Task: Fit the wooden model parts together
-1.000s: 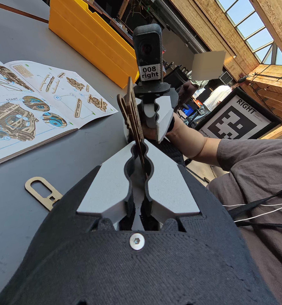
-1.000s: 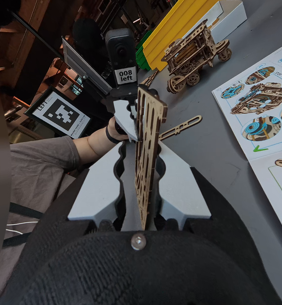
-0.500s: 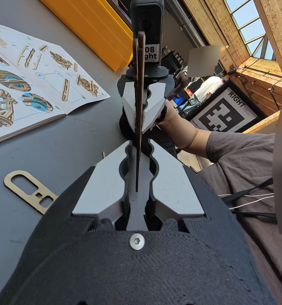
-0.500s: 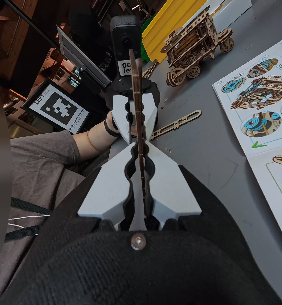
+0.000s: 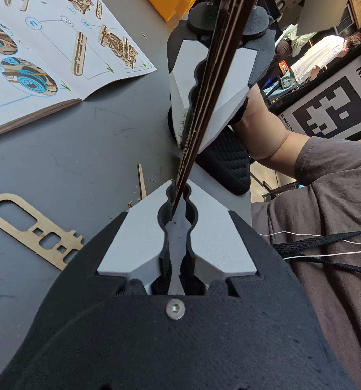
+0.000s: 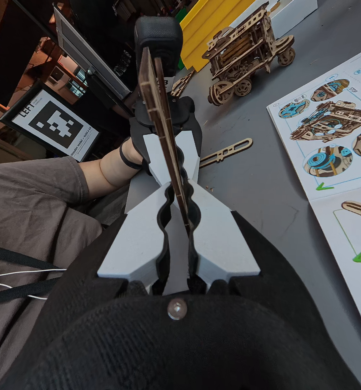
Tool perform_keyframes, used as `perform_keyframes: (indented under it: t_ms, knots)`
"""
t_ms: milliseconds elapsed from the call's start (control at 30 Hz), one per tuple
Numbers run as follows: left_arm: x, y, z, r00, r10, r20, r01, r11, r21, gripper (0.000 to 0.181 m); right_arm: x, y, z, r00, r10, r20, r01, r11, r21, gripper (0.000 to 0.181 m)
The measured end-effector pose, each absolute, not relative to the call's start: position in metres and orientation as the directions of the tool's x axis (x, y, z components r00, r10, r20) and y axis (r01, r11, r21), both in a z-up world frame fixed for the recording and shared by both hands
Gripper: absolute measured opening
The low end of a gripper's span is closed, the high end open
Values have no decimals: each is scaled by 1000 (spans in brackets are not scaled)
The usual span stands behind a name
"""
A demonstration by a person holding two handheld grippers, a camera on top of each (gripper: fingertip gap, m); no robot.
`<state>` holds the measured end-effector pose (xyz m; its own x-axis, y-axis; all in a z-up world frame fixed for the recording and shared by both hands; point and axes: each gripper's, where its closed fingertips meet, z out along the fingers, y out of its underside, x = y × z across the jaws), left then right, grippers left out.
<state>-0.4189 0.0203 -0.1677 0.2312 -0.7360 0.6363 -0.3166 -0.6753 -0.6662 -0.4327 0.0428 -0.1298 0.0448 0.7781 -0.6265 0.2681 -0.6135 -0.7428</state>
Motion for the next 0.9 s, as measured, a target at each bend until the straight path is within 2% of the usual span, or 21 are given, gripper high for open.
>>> perform_keyframes:
  t_ms: [100,367,567,633,800,867,900]
  knots:
    - [-419,19,-169,225,-732,643,-327,-679,-658,3,-435,38,-139,68,803,-592,336,-577,-744,1]
    - [-414,10,-175,221,-725,652,-365,-682,-634,1,-434,43,-154,149,832,-534,408,-544,-733,3]
    - [-415,9,-165,159,-726,669,-342,-676,-653,2,-433,35,-140,40,808,-587,360,-560,-746,1]
    - [-417,11,-157,128,-718,684,-316,-683,-659,19,-433,35,-139,41,815,-579,357,-553,-753,1]
    - [-431,35,-114,63,-739,670,-75,-673,-735,32,-433,27,-138,-4,817,-577,375,-533,-758,0]
    - [-434,45,-111,114,-767,632,-33,-638,-769,42,-434,25,-140,0,829,-559,392,-514,-763,0]
    - [-433,47,-114,140,-779,611,-40,-621,-783,40,-436,23,-141,-1,837,-547,407,-499,-765,1]
